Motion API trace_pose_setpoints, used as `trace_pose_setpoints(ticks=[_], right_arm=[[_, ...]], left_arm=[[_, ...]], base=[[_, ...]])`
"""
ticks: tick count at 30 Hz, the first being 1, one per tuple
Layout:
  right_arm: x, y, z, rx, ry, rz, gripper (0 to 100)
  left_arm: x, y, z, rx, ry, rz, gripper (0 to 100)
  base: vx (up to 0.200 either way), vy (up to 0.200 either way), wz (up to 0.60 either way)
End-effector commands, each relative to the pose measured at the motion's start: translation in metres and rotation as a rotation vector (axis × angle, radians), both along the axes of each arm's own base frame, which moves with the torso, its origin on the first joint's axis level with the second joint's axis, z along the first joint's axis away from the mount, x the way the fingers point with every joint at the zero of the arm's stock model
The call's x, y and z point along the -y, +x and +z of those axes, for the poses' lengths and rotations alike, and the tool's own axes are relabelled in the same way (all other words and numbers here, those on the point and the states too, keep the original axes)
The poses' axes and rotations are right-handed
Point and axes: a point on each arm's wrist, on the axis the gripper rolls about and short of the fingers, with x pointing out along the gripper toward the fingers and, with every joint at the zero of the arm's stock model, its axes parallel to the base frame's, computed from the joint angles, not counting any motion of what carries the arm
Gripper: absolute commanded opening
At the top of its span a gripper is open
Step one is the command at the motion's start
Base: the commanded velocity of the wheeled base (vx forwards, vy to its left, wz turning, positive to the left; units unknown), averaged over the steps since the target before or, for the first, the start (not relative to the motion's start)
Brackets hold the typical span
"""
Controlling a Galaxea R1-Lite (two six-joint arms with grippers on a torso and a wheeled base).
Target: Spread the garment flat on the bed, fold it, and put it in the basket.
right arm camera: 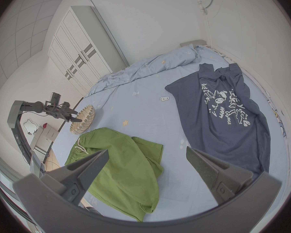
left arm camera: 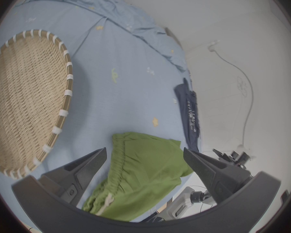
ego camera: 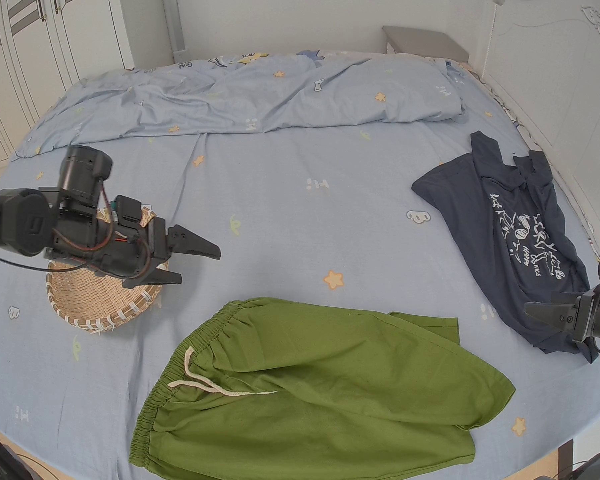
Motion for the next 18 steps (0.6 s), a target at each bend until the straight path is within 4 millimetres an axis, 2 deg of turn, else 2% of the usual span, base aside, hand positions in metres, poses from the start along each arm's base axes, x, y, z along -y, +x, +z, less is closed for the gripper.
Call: trace_pose_setpoints(ticks=[1, 5, 6, 8, 18], right_arm=[[-0.003, 0.001, 0.004, 0.014, -0.003, 0.015, 100], [-0.004, 0.001, 0.003, 0.010, -0.002, 0.021, 100], [-0.004, 0.001, 0.002, 0.005, -0.002, 0.023, 100], [-0.005, 0.001, 0.001, 0.004, -0.003, 0.029, 100], [-0.007, 0.000, -0.001, -0.006, -0.001, 0.042, 100]], left_arm=[[0.014, 0.038, -0.044, -0.121, 0.038, 0.014, 100], [0.018, 0.044, -0.057, -0.148, 0.051, 0.008, 100], [0.020, 0.048, -0.069, -0.174, 0.058, 0.003, 100], [0.021, 0.050, -0.075, -0.189, 0.063, -0.001, 100], [0.022, 0.053, -0.084, -0.213, 0.067, -0.004, 100]], base=[[0.000, 0.000, 0.00], [0.000, 0.000, 0.00], [0.000, 0.000, 0.00], [0.000, 0.000, 0.00], [0.000, 0.000, 0.00]])
